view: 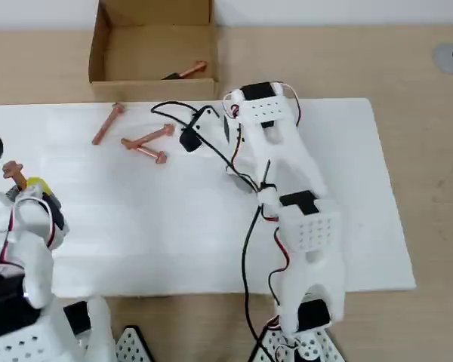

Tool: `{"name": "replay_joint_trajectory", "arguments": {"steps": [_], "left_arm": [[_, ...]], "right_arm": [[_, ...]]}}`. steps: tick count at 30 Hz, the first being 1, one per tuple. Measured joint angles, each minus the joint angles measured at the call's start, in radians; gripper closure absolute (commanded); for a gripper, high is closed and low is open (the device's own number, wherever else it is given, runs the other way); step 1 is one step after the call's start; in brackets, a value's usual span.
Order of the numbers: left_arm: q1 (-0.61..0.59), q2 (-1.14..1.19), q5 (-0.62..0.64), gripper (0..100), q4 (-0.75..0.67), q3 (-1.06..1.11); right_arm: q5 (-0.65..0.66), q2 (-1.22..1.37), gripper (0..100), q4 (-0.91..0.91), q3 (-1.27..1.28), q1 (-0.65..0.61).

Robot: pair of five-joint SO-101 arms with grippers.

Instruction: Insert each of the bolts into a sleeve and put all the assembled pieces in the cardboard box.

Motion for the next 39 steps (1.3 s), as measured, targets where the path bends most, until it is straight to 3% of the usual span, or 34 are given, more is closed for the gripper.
{"name": "replay_joint_trajectory", "arguments": {"steps": [7, 16, 31, 39], "left_arm": [[0.0, -0.005, 0.0, 99, 0.0, 0.003], [0.0, -0.005, 0.0, 100, -0.052, 0.009], [0.0, -0.005, 0.0, 100, -0.052, 0.009], [0.0, -0.005, 0.028, 100, -0.072, 0.009]], "right_arm": [[-0.017, 0.091, 71.2, 0.057, -0.132, 0.017], [-0.031, 0.127, 98.5, 0.054, -0.215, 0.061], [-0.097, 0.103, 98.8, 0.054, -0.227, 0.064], [-0.226, -0.183, 98.8, 0.054, -0.229, 0.055]]}}
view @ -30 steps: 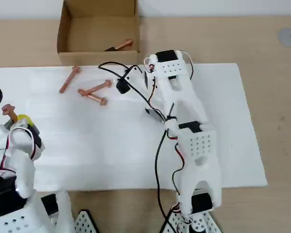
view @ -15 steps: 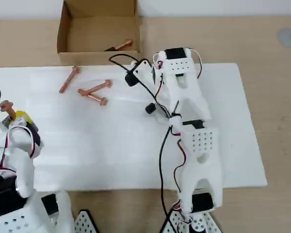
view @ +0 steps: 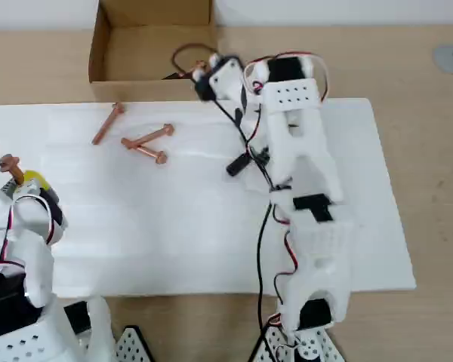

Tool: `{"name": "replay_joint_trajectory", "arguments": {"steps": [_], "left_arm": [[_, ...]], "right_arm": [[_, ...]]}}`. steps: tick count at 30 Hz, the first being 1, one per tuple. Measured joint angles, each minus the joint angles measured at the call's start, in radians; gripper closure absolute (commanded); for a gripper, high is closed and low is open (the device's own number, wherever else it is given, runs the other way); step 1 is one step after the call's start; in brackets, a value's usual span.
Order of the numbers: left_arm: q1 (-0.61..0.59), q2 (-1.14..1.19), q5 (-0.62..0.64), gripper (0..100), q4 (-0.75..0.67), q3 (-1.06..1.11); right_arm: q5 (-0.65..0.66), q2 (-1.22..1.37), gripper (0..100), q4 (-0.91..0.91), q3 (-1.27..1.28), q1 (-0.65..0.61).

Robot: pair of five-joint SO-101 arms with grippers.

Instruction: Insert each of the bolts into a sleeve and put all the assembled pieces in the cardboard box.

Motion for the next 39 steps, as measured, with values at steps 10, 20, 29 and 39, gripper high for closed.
{"name": "replay_joint_trajectory", "arguments": {"steps": [10, 20, 29, 39], "left_arm": [[0.032, -0.006, 0.057, 100, -0.094, 0.041], [0.239, -0.006, 0.063, 100, -0.203, 0.137], [0.292, -0.04, 0.253, 99, -0.328, 0.1], [0.493, -0.295, 0.304, 99, -0.344, 0.124]], "right_arm": [[-0.186, -0.519, 98.8, 0.002, 0.0, -0.29], [-0.236, -0.838, 98.8, 0.002, 0.157, -0.377], [-0.328, -1.321, 98.8, -0.212, 0.652, -0.379], [-0.284, -1.648, 98.8, -0.744, 1.508, -0.43]]}}
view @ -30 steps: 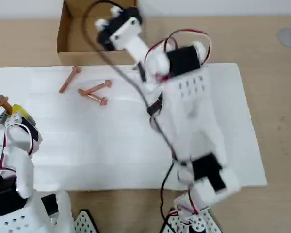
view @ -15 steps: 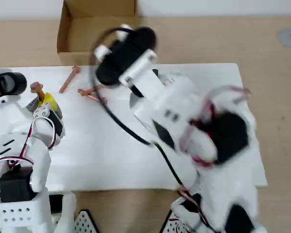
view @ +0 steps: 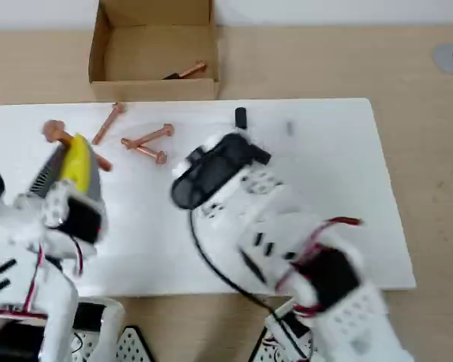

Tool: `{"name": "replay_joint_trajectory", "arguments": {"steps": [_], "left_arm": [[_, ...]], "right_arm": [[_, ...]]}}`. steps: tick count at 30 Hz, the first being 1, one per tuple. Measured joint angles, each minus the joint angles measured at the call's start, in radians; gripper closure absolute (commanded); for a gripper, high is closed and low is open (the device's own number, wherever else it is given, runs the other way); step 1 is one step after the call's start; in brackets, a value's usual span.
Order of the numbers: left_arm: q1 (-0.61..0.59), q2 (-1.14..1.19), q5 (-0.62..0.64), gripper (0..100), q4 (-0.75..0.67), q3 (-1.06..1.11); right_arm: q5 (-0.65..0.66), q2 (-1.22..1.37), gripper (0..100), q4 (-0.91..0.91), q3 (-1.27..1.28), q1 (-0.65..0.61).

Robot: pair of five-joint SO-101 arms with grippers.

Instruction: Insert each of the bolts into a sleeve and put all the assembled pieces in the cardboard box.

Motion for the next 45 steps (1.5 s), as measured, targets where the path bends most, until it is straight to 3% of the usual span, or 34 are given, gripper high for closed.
{"name": "replay_joint_trajectory", "arguments": {"steps": [4, 9, 12, 19, 26, 45], "left_arm": [[0.153, -0.021, -0.1, 99, 0.002, 0.037], [0.175, -0.034, -0.13, 99, 0.002, 0.038], [0.175, -0.029, -0.133, 99, 0.002, 0.038], [0.183, -0.074, -0.04, 99, -0.029, 0.064], [0.229, -0.109, -0.06, 100, -0.176, 0.215], [0.229, -0.12, -0.068, 100, -0.152, 0.213]], "right_arm": [[0.02, -0.103, 98.8, -0.304, 0.296, -0.061], [0.02, -0.235, 98.8, -0.643, 0.554, -0.075], [0.02, -0.296, 98.8, -0.736, 0.62, -0.075], [-0.003, -0.379, 98.8, -0.772, 0.635, -0.097], [-0.086, -0.388, 98.8, -0.772, 0.635, -0.181], [-0.089, -0.388, 98.8, -0.772, 0.643, -0.189]]}}
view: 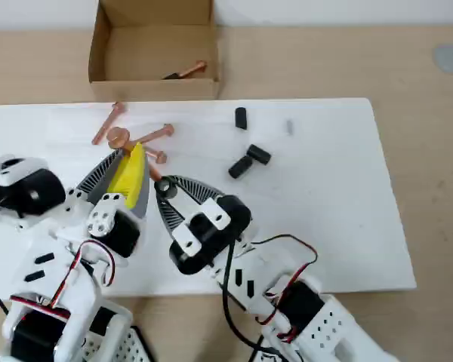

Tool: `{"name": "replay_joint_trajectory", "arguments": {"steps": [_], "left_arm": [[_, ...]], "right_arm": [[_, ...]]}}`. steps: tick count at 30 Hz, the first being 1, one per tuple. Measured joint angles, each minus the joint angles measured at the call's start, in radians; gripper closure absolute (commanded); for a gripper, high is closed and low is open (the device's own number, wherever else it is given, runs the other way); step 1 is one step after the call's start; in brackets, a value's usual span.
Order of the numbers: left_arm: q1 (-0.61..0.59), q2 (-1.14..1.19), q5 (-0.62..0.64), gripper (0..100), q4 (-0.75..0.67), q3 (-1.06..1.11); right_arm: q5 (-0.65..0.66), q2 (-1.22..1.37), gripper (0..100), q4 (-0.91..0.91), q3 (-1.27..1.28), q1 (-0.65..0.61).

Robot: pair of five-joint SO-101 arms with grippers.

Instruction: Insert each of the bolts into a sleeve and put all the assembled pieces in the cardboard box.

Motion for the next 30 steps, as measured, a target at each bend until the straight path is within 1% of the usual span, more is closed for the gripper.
{"name": "replay_joint_trajectory", "arguments": {"steps": [3, 6, 9, 14, 18, 20, 25, 30], "left_arm": [[0.037, -0.006, -0.003, 100, 0.051, -0.035], [0.091, -0.006, -0.044, 100, 0.103, -0.051], [0.12, -0.006, -0.063, 100, 0.114, -0.054], [0.12, -0.006, -0.078, 100, 0.114, -0.054], [0.123, -0.006, -0.132, 100, 0.114, -0.054], [0.112, -0.006, -0.14, 100, 0.107, -0.054], [0.023, -0.011, -0.141, 100, 0.017, -0.052], [0.015, -0.048, -0.138, 100, -0.023, -0.003]], "right_arm": [[-0.002, 0.0, 98.8, 0.0, 0.0, 0.0], [-0.002, 0.0, 98.8, 0.0, 0.0, -0.002], [-0.002, 0.0, 98.8, 0.0, 0.0, 0.0], [-0.002, 0.0, 98.8, 0.0, 0.0, 0.0], [-0.002, 0.0, 98.8, 0.0, 0.0, 0.0], [-0.002, 0.0, 98.8, 0.0, 0.0, 0.0], [-0.002, 0.0, 98.8, 0.0, 0.0, -0.002], [-0.002, 0.0, 98.8, 0.0, 0.0, -0.002]]}}
